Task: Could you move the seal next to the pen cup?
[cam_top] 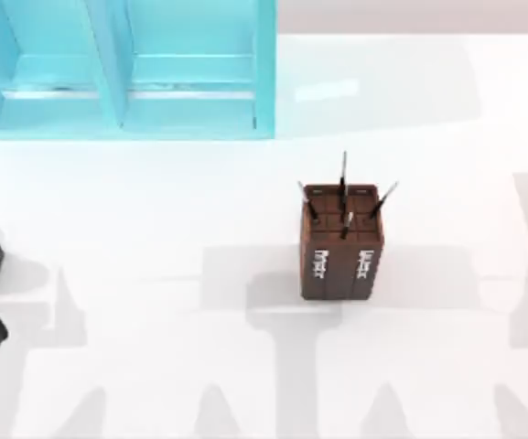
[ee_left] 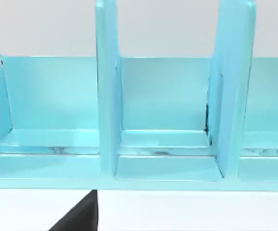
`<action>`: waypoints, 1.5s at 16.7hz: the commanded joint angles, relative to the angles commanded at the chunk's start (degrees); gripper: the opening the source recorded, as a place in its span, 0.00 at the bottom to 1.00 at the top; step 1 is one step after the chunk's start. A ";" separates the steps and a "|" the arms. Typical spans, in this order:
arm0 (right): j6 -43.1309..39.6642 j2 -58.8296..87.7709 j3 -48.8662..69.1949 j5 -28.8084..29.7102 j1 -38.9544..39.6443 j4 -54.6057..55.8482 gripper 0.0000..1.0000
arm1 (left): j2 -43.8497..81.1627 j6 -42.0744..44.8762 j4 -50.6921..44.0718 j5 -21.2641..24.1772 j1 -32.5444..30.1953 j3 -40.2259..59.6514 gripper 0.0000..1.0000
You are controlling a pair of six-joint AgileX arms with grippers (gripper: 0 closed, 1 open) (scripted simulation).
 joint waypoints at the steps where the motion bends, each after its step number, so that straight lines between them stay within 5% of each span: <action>1: 0.00 0.00 0.00 0.00 0.00 0.00 1.00 | 0.00 0.00 0.00 0.00 0.00 0.00 1.00; 8: 0.00 0.00 0.00 0.00 0.00 0.00 1.00 | 12.64 1.12 -10.37 -0.15 1.02 12.50 1.00; 25: 0.00 0.00 0.00 0.00 0.00 0.00 1.00 | 99.08 7.02 -69.58 0.08 5.72 84.67 1.00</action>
